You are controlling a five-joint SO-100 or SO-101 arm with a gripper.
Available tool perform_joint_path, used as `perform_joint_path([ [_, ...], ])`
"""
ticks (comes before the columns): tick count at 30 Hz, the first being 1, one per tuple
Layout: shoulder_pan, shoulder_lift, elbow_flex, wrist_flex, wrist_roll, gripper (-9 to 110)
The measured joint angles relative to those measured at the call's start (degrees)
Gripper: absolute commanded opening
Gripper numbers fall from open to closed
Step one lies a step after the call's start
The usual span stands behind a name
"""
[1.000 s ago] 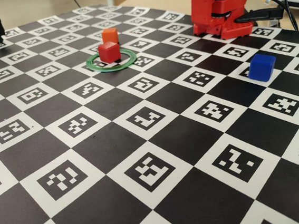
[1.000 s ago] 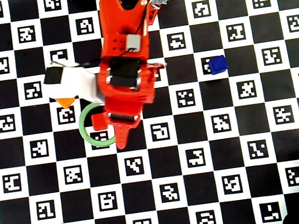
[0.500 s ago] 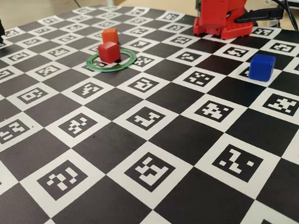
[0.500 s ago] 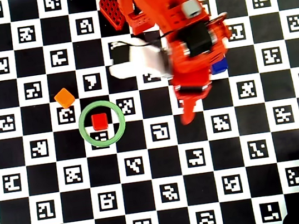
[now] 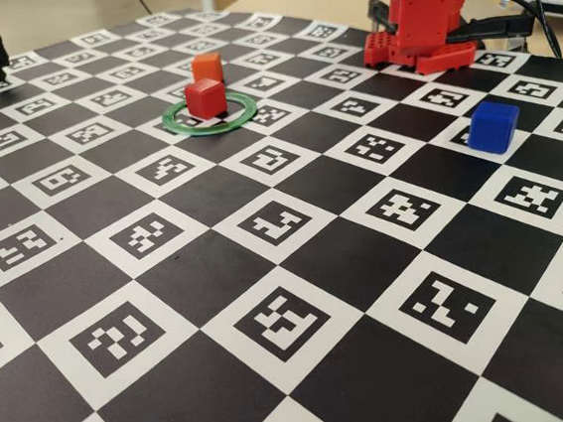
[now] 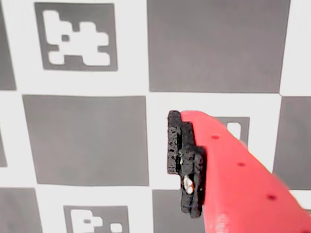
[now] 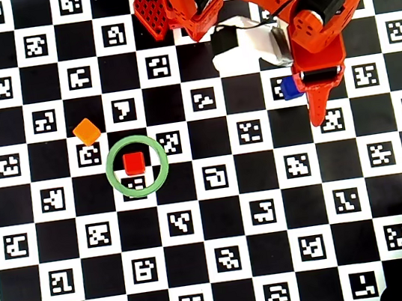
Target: Grab the red cube then put it in the green circle then put the blue cube on top and finally the orange cube on top
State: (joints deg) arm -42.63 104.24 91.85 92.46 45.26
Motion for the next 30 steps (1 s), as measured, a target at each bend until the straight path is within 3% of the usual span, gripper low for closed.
perform_joint_path([
  [30, -4.92, -7.38, 17.93, -13.01, -0.62, 47],
])
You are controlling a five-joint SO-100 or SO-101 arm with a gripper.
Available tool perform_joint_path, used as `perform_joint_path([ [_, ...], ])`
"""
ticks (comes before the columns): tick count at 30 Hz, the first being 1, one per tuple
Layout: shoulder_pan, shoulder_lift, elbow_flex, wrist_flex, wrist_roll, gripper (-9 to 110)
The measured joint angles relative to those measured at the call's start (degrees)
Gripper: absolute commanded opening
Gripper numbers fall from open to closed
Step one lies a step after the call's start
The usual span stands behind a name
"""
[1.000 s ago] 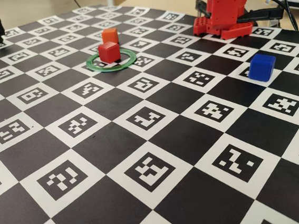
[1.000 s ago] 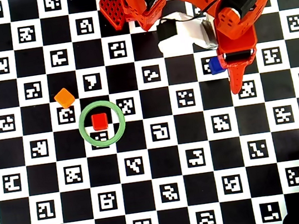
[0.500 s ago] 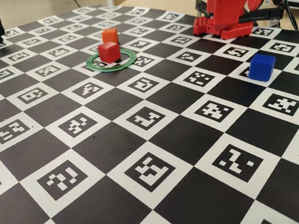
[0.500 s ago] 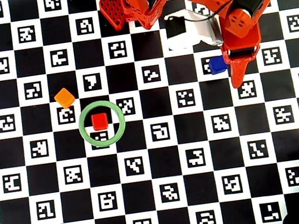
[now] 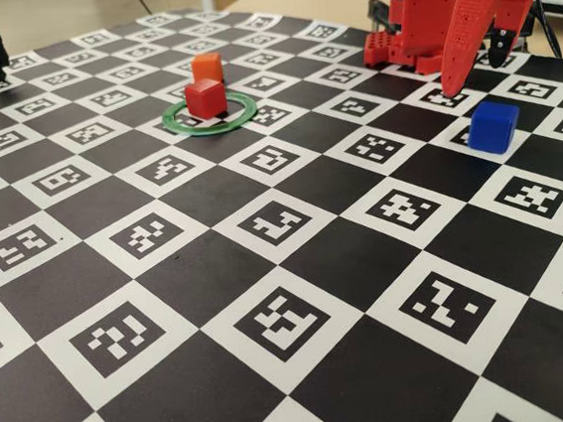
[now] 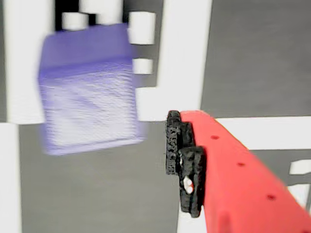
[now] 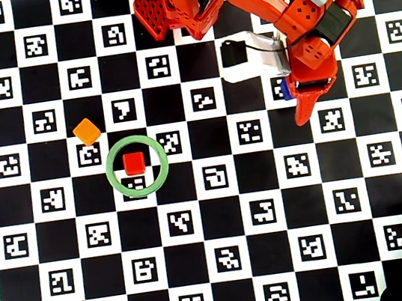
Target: Grab the red cube then put it in the green circle then put the blue cube on top and finally the orange cube on top
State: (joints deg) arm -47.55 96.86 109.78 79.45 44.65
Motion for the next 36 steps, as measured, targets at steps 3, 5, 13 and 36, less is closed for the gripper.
perform_joint_path([
  [3, -2.37, -0.62, 0.18, -0.7, 0.0, 47],
  [5, -3.6, -0.88, 0.18, -1.14, 0.0, 47],
  [13, -4.92, -1.05, 4.66, -6.06, 0.0, 46],
  [36, -3.34, -2.29, 12.22, -16.44, -0.97, 46],
])
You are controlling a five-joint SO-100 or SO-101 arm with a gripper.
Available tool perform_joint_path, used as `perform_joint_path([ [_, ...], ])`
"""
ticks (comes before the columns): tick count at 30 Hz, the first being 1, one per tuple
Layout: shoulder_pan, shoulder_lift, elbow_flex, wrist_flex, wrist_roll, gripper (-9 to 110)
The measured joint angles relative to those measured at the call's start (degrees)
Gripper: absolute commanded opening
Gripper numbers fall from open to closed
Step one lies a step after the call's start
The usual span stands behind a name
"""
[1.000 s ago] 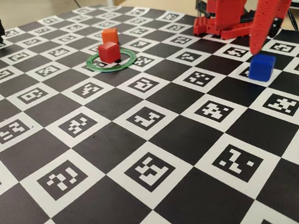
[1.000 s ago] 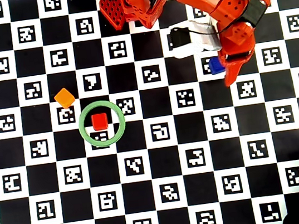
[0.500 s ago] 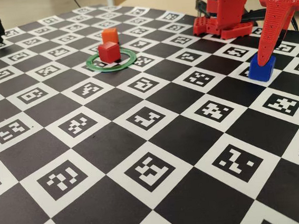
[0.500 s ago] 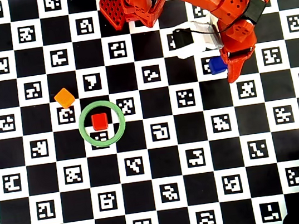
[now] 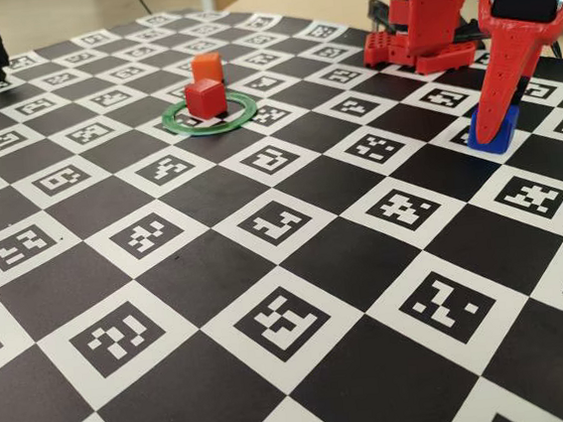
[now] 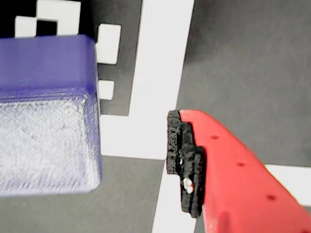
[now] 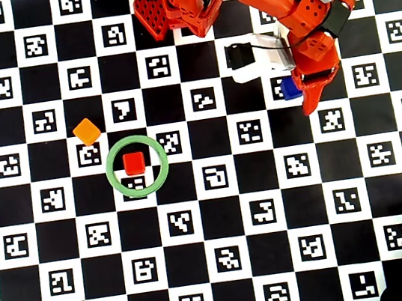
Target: Grab the red cube then put it in the green circle then put the blue cube on top and finally the orange cube on top
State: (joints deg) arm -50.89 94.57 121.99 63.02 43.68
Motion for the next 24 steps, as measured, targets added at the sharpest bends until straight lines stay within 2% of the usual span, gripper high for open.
perform_joint_path([
  [24, 2.29, -0.18, 2.29, -3.52, -5.54, 45],
])
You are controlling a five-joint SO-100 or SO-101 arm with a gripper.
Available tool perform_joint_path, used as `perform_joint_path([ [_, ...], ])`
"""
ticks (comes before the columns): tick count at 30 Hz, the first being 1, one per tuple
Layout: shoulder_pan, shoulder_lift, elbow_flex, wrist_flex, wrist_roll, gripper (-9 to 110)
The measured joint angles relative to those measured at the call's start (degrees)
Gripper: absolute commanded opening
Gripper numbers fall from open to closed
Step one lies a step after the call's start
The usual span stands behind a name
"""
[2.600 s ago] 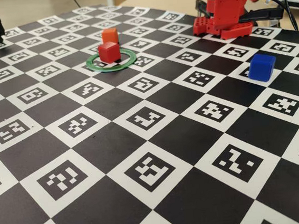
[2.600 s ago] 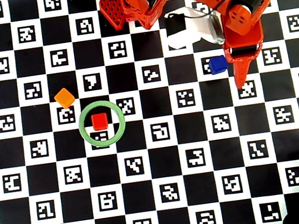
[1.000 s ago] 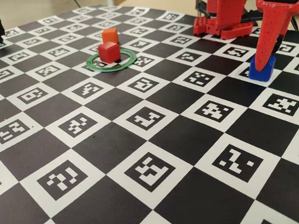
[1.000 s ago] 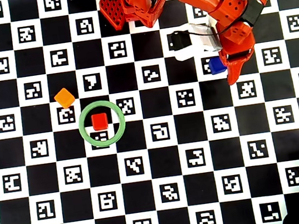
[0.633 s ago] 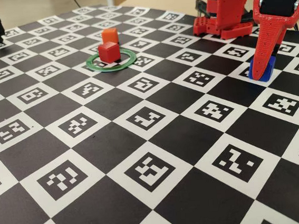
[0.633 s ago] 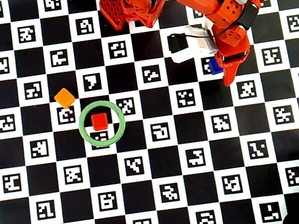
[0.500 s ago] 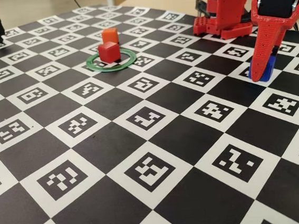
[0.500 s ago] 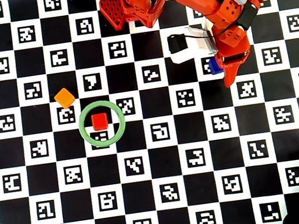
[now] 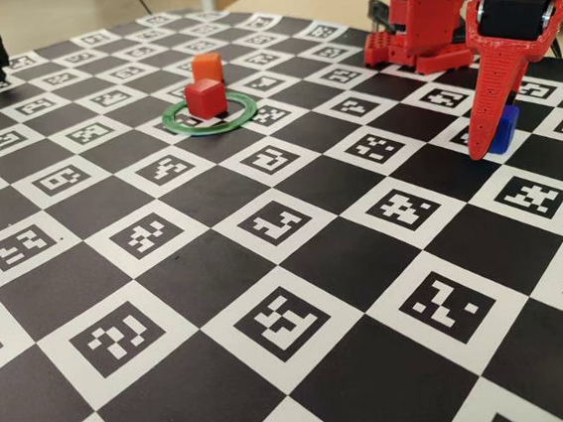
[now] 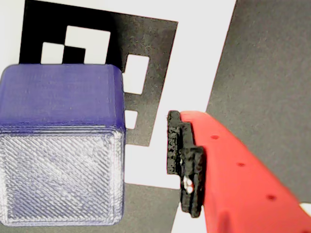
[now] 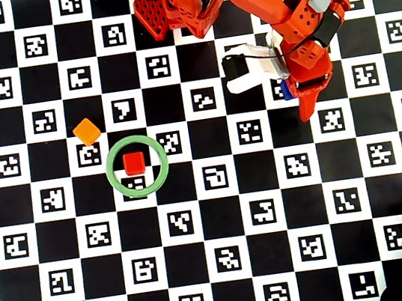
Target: Grab the red cube then put it in the green circle then put the blue cube on top and finally the orange cube on top
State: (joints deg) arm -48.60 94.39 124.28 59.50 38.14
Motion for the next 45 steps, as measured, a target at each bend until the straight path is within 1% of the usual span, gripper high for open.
perform_joint_path([
  [8, 0.0, 0.0, 0.0, 0.0, -0.09, 45],
  [13, 0.0, 0.0, 0.0, 0.0, -0.88, 40],
  [19, 0.0, 0.0, 0.97, -1.23, -2.37, 27],
  [24, 0.0, 0.0, 1.14, -2.2, -3.16, 6],
  [26, 0.0, 0.0, 1.14, -2.2, -2.11, 1],
  [30, 0.53, 0.0, 1.32, -2.2, -1.85, -1],
  [39, 0.53, 0.0, 1.32, -2.2, -1.85, -2],
  [41, 0.53, 0.0, 0.97, -0.35, -1.85, -2],
  [45, 1.58, 0.0, -4.57, 8.35, -4.75, -2],
])
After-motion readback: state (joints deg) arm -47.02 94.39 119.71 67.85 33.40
